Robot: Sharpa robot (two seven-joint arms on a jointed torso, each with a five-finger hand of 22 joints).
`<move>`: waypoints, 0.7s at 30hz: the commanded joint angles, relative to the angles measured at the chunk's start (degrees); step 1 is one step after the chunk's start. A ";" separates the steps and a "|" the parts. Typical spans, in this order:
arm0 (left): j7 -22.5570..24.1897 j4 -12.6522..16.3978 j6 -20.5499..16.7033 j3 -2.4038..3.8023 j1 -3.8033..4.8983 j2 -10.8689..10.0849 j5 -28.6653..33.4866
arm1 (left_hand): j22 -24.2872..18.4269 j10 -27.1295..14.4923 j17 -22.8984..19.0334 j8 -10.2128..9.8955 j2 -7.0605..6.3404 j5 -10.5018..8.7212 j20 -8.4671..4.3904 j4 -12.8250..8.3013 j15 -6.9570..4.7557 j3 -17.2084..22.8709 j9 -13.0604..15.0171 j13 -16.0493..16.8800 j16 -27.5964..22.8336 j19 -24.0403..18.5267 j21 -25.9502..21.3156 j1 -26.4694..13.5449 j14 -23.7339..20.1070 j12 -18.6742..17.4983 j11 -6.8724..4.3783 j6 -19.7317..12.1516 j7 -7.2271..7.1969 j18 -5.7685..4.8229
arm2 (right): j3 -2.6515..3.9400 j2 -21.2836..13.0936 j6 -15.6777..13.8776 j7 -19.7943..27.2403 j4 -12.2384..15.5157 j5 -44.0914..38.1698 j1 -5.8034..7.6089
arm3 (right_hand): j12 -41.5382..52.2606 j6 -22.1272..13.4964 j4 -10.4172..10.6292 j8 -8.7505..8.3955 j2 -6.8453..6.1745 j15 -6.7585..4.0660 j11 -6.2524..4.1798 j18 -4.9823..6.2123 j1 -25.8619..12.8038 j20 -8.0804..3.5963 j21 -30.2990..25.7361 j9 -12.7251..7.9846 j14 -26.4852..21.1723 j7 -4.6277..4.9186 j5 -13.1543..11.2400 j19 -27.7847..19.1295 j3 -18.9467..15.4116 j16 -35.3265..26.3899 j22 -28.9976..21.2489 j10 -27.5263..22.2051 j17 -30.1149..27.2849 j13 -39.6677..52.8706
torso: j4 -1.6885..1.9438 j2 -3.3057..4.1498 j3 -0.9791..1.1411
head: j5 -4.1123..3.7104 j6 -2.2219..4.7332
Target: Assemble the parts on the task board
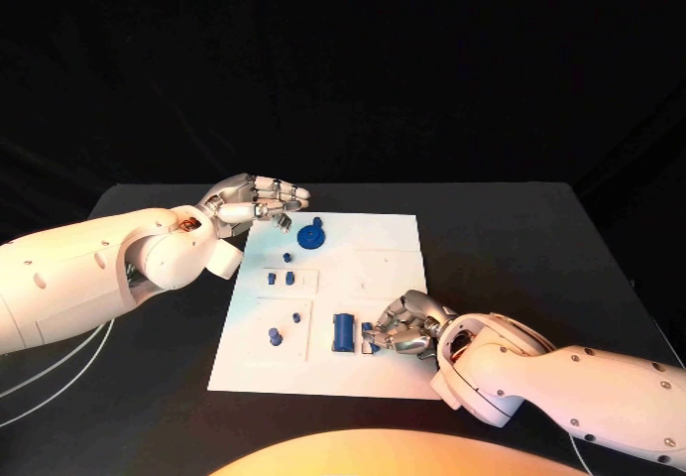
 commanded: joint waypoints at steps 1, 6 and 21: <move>0.12 0.09 0.54 0.03 -0.01 0.07 0.37 | 0.03 -0.48 -0.05 0.29 0.44 0.25 0.12 0.06 -0.10 0.39 -0.05 0.01 0.23 0.04 -0.26 -0.03 -0.37 0.35 0.05 -0.50 -0.07 0.85 | -0.22 0.29 2.46 -0.11 -0.01 -1.24 -0.32 | 0.08 0.23 -0.11 0.41 0.31 -0.53 -0.56 -0.97 -0.62 -0.26 -0.40 0.06 5.53 -0.22 0.25 1.45 -0.38 -0.13 10.55 2.97 12.41 10.87 | 0.10 -0.01 0.03 | -0.01 -0.03; 0.07 0.03 0.68 0.03 -0.01 0.07 0.37 | 0.03 -0.48 -0.05 0.29 0.44 0.25 0.12 0.06 -0.10 0.39 -0.05 0.01 0.23 0.04 -0.26 -0.03 -0.37 0.35 0.05 -0.50 -0.07 0.85 | -0.22 0.52 2.17 0.30 0.19 -1.08 -0.35 | 0.14 0.37 0.06 0.65 0.27 -0.60 -0.62 -0.97 -1.68 -0.33 -0.37 0.23 5.53 -0.28 0.22 1.45 -0.80 -0.13 10.56 3.02 12.43 10.93 | 0.05 -0.02 0.03 | 0.08 -0.04; -0.26 -0.35 1.04 0.03 -0.01 0.09 0.37 | 0.07 -0.67 -0.16 0.21 0.49 0.31 0.13 0.10 -0.06 0.58 -0.12 -0.05 0.26 0.03 -0.24 -0.22 -0.44 0.43 0.12 -0.74 0.05 0.83 | -0.21 0.42 1.79 0.58 0.59 -1.07 -0.42 | 0.25 0.43 0.20 1.04 0.05 -0.65 -0.66 -0.97 -6.15 -0.40 -0.43 0.52 5.54 -0.32 0.22 1.44 -2.44 -0.13 10.54 3.12 12.43 11.03 | 0.03 0.03 0.02 | 0.38 -0.25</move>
